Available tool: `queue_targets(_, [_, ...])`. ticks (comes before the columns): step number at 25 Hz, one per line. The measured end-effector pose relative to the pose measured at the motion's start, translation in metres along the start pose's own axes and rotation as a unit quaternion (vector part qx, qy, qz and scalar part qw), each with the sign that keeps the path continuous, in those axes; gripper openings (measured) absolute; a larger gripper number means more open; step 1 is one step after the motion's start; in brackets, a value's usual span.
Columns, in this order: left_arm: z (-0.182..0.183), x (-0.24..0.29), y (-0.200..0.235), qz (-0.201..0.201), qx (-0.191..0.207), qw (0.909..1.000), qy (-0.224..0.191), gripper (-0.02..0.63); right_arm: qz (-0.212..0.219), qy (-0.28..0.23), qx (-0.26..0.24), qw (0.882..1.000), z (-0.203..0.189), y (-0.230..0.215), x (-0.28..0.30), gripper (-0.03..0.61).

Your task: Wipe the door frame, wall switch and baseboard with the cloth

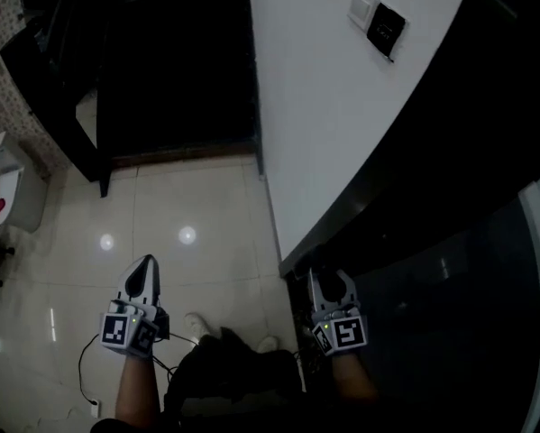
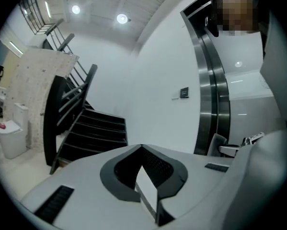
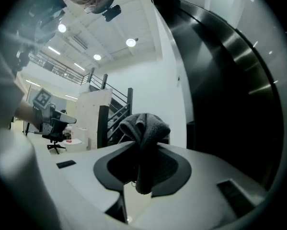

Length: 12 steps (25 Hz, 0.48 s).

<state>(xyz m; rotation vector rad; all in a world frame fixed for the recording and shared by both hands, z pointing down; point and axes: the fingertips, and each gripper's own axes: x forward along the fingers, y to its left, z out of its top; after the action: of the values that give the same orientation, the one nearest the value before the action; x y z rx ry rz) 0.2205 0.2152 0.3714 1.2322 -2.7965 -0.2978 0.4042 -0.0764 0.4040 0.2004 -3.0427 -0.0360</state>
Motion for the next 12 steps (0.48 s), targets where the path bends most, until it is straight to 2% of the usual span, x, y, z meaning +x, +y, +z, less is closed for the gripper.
queue_targets(3, [-0.003,-0.025,0.060,0.035,0.012,0.9993,-0.008,-0.008,0.039,-0.006,-0.030,0.999,0.013,0.040,0.044,0.084])
queue_targets(6, [0.012,-0.043,0.117,0.081,-0.002,0.9961,-0.034,-0.008,0.069,-0.012,-0.052,0.996,0.030,0.078,0.102,0.084])
queue_targets(12, [0.060,-0.089,0.230,0.184,0.009,0.9788,-0.089,-0.008,0.146,-0.042,-0.086,0.985,0.063,0.184,0.217,0.084])
